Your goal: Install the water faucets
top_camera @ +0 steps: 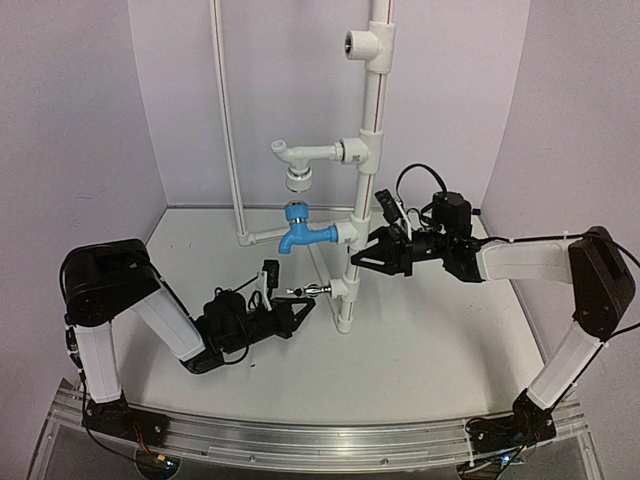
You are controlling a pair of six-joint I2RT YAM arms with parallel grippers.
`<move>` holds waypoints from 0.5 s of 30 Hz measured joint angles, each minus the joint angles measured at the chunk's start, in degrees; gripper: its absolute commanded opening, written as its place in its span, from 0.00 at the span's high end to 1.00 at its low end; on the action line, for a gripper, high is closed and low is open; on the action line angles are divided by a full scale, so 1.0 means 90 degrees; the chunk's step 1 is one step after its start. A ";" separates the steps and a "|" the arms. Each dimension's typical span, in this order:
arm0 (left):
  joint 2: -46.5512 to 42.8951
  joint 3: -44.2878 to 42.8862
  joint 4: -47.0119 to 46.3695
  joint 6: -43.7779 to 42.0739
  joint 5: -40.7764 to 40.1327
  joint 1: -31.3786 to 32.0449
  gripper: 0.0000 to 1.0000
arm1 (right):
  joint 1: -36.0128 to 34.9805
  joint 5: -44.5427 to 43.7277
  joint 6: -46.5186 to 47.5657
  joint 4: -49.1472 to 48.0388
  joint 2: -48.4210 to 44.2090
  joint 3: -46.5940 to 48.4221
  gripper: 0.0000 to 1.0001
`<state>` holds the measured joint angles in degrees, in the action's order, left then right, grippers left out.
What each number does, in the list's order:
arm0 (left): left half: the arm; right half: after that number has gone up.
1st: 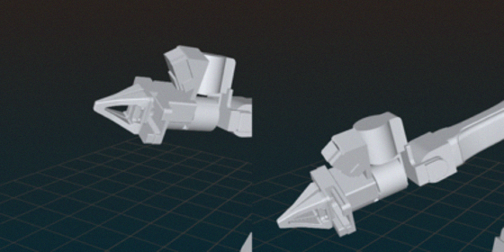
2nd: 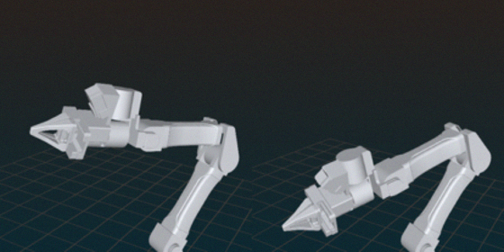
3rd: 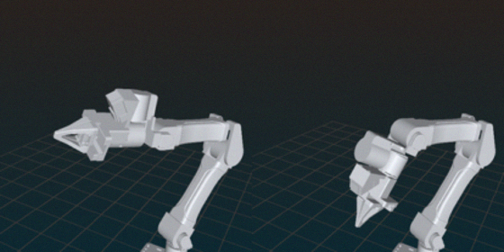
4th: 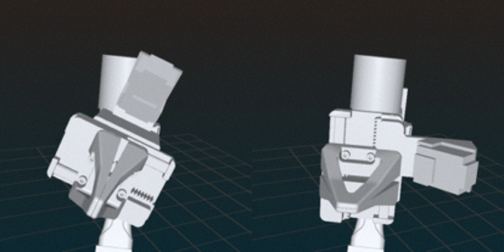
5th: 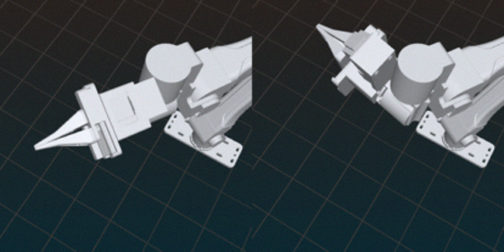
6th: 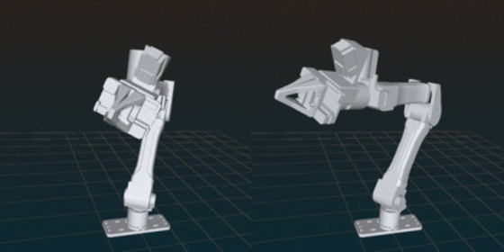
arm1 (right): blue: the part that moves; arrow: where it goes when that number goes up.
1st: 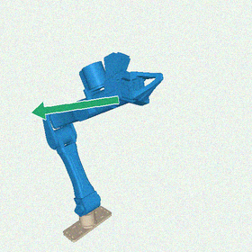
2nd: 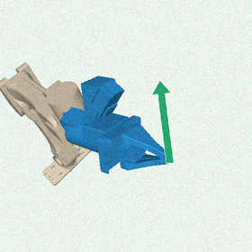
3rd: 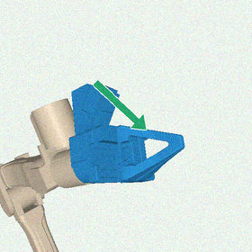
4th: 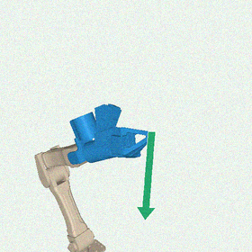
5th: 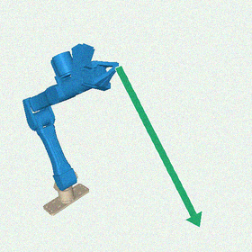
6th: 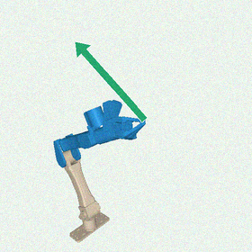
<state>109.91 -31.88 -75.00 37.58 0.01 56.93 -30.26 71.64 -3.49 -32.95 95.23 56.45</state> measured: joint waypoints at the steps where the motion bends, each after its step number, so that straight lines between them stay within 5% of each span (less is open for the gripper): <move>1: 0.0000 0.0000 0.0002 -0.0002 0.0026 -0.0039 1.00 | 0.0000 -0.0003 -0.0002 0.0002 -0.0004 0.0000 1.00; 15: 0.0000 -0.0391 0.0114 -0.0182 0.0617 -0.0469 1.00 | 0.0002 -0.0024 -0.0017 -0.0003 -0.0083 -0.0093 1.00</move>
<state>109.91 -35.39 -73.97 35.95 5.56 52.71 -30.24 71.42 -3.64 -32.98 94.48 55.61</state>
